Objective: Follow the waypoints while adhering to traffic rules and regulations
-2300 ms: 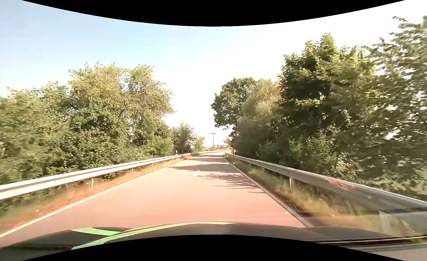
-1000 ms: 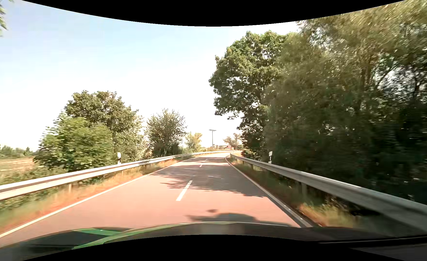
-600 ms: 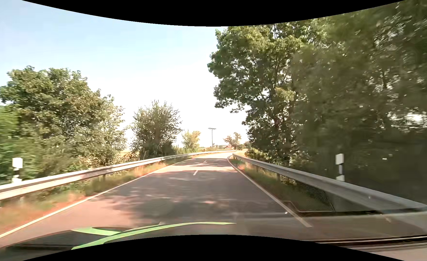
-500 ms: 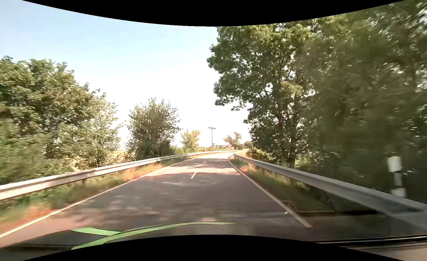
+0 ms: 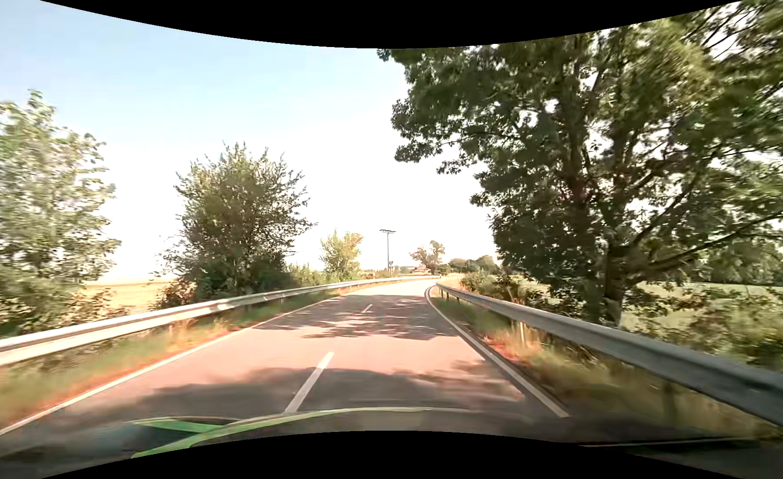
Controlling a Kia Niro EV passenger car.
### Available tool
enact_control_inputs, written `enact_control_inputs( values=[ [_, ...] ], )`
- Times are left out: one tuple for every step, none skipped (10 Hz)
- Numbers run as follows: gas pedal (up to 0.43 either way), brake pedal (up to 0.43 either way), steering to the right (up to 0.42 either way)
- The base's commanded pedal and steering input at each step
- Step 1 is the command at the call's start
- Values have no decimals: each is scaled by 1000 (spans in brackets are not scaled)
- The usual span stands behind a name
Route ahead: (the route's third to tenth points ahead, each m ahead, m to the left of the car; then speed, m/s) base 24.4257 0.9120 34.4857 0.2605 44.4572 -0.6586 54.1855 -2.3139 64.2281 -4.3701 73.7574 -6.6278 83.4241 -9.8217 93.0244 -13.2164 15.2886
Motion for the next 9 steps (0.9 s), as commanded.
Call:
enact_control_inputs(
  values=[
    [220, 0, 2],
    [220, 0, 4],
    [209, 0, 6],
    [209, 0, 8],
    [209, 0, 11],
    [209, 0, 12],
    [209, 0, 14],
    [209, 0, 18],
    [209, 0, 19]
  ],
)
